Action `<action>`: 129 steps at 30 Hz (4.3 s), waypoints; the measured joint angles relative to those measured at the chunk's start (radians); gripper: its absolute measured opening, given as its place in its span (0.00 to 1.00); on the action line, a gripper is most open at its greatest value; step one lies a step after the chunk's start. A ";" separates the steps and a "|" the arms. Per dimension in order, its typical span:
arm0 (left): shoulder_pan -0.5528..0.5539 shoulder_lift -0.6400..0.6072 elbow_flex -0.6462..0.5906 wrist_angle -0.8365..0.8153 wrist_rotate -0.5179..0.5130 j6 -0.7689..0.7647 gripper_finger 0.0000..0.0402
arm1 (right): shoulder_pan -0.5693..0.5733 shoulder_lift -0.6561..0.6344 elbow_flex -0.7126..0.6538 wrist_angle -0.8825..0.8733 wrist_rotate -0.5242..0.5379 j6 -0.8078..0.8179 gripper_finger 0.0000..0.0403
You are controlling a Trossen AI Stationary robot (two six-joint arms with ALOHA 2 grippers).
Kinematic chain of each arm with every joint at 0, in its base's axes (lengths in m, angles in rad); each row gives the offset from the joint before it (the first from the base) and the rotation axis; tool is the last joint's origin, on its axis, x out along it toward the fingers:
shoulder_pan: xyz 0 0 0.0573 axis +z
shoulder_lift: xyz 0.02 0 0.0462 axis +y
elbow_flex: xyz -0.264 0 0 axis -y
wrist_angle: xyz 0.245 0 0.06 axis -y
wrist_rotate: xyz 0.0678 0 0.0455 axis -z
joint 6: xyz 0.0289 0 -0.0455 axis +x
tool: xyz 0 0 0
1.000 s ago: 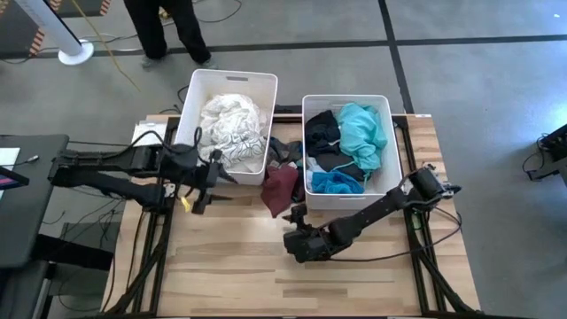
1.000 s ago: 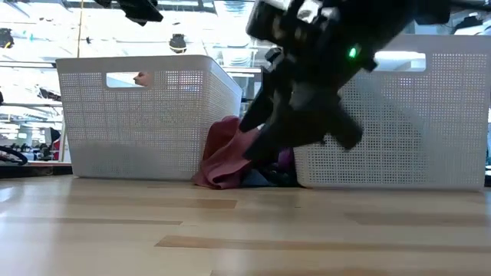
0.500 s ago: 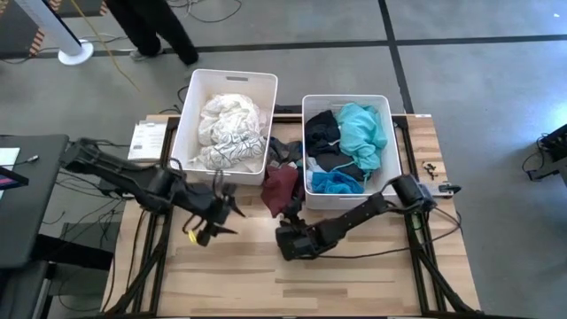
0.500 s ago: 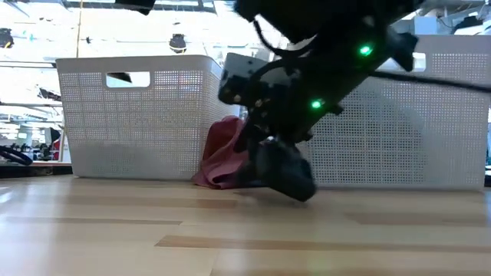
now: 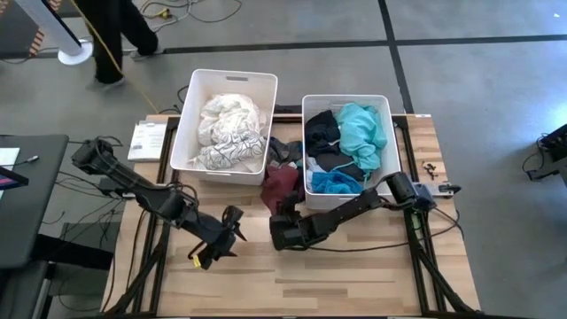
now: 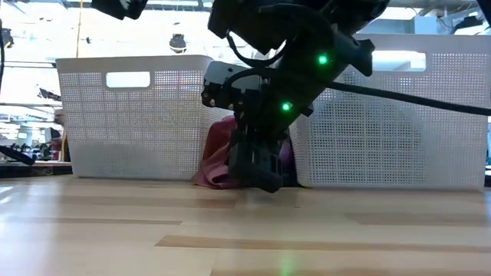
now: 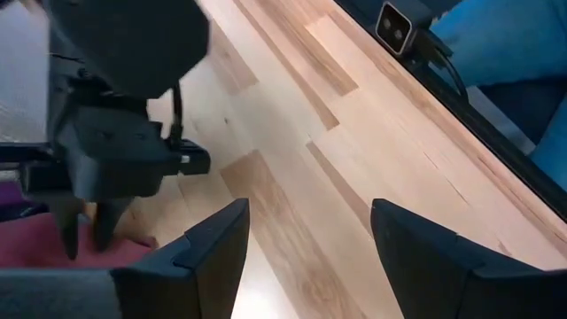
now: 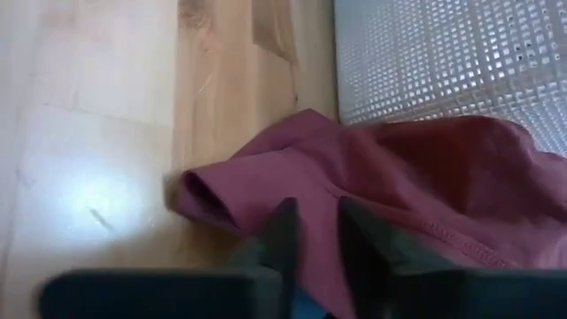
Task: Sort clothes
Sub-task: Put the red underwear into the right white laundry bin
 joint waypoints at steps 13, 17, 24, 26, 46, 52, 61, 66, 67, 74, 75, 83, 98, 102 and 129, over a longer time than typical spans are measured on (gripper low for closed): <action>-0.075 -0.001 0.000 -0.010 -0.075 -0.076 0.57 | 0.051 -0.010 0.002 -0.023 -0.071 -0.037 0.07; -0.085 -0.001 0.000 -0.010 -0.090 -0.079 0.57 | 0.072 -0.010 0.002 -0.037 -0.073 -0.038 0.23; -0.085 0.045 0.000 0.005 -0.095 -0.074 0.57 | 0.028 -0.010 0.002 -0.109 -0.071 0.022 0.55; -0.085 0.067 0.000 -0.003 -0.094 -0.073 0.57 | 0.010 -0.010 0.002 -0.132 -0.072 0.038 0.59; -0.085 0.177 0.000 0.016 -0.140 -0.057 0.57 | -0.030 -0.011 0.004 -0.101 -0.080 0.128 0.02; -0.085 0.177 0.000 0.006 -0.261 -0.066 0.57 | 0.037 -0.012 0.109 -0.160 -0.073 0.094 0.01; -0.084 0.177 0.000 0.008 -0.535 -0.083 0.57 | 0.106 -0.012 0.307 -0.335 -0.044 0.046 0.00; -0.083 0.177 0.000 0.035 -0.548 -0.086 0.58 | 0.129 -0.012 0.388 -0.392 -0.014 0.015 0.00; -0.083 0.177 0.000 0.042 -0.548 -0.086 0.59 | 0.133 -0.012 0.404 -0.405 -0.011 0.012 0.00; -0.066 0.176 -0.039 0.097 -0.548 -0.122 0.71 | 0.155 -0.012 0.527 -0.553 0.037 0.014 0.00; -0.060 0.176 -0.062 0.121 -0.548 -0.125 0.73 | 0.156 -0.012 0.543 -0.570 0.038 0.014 0.00; -0.001 0.177 -0.280 0.520 -0.403 -0.168 0.80 | 0.167 -0.012 0.632 -0.634 0.038 0.016 0.00; 0.097 0.177 -0.489 1.098 -0.084 -0.190 0.79 | 0.164 -0.012 0.663 -0.555 0.038 -0.072 0.00; 0.099 0.177 -0.483 1.114 -0.105 -0.183 0.77 | 0.164 -0.012 0.663 -0.488 0.038 -0.134 0.00; 0.137 0.057 -0.482 1.059 -0.170 -0.038 0.00 | 0.264 -0.068 0.662 -0.499 -0.055 -0.059 0.02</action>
